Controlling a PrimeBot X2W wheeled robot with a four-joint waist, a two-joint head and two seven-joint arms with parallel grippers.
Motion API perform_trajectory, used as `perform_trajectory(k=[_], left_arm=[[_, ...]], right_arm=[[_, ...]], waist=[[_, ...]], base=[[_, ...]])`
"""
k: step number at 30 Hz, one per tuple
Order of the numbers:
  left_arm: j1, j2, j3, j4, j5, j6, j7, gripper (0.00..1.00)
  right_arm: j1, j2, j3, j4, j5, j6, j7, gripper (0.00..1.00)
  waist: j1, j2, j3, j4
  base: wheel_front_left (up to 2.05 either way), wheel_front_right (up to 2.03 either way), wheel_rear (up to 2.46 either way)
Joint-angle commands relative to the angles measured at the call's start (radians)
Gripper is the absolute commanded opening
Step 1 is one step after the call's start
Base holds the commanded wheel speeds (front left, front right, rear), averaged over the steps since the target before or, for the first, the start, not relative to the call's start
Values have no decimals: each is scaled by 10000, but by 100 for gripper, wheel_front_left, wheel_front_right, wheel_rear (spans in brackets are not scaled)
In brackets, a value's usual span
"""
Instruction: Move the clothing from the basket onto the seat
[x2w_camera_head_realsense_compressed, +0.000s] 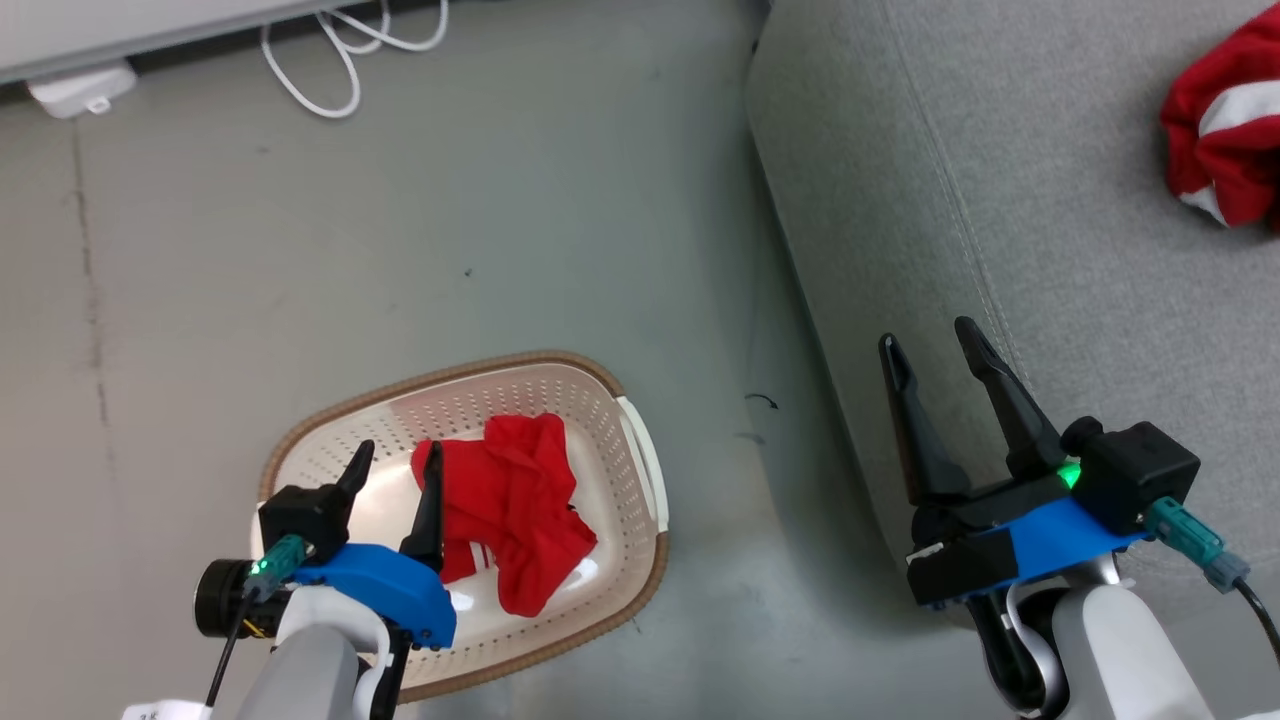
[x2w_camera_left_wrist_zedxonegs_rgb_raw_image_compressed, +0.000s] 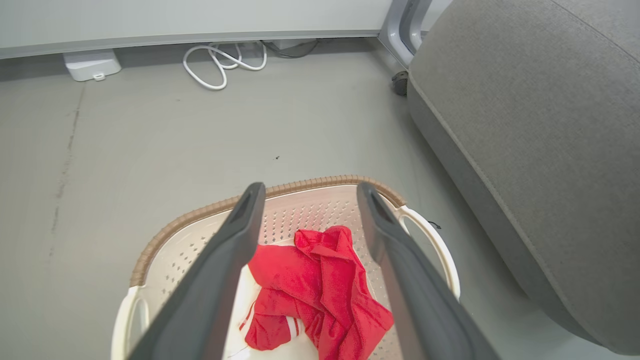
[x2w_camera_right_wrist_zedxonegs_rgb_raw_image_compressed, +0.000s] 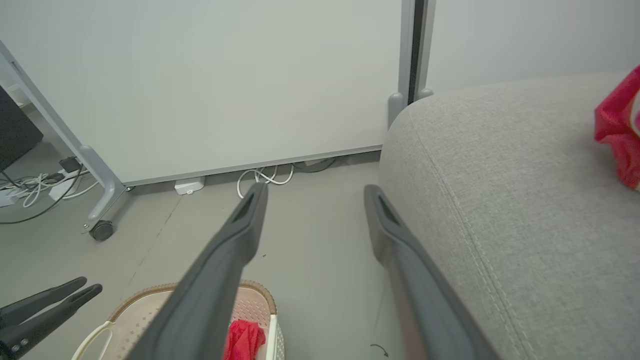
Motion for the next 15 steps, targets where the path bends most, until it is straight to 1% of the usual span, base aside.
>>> perform_trajectory(k=[1, 9, 15], left_arm=[[-369, 120, -199, 254, -150, -67, 19, 100], [-1450, 735, -1731, 1721, -1086, -44, 400, 100], [-2033, 1199, -2908, 2382, -1916, -45, 561, 100]], right_arm=[[-215, 7, 34, 31, -2, 5, -101, 100], [-562, 10, 238, 284, 355, 5, -570, 100], [-766, 10, 515, 525, 672, 5, -868, 100]], waist=[[-2, 0, 856, -733], [-2, 0, 2014, -1395], [-2, 0, 2639, -1700]], base=[[0, 0, 0], [0, 0, 0], [0, 0, 0]])
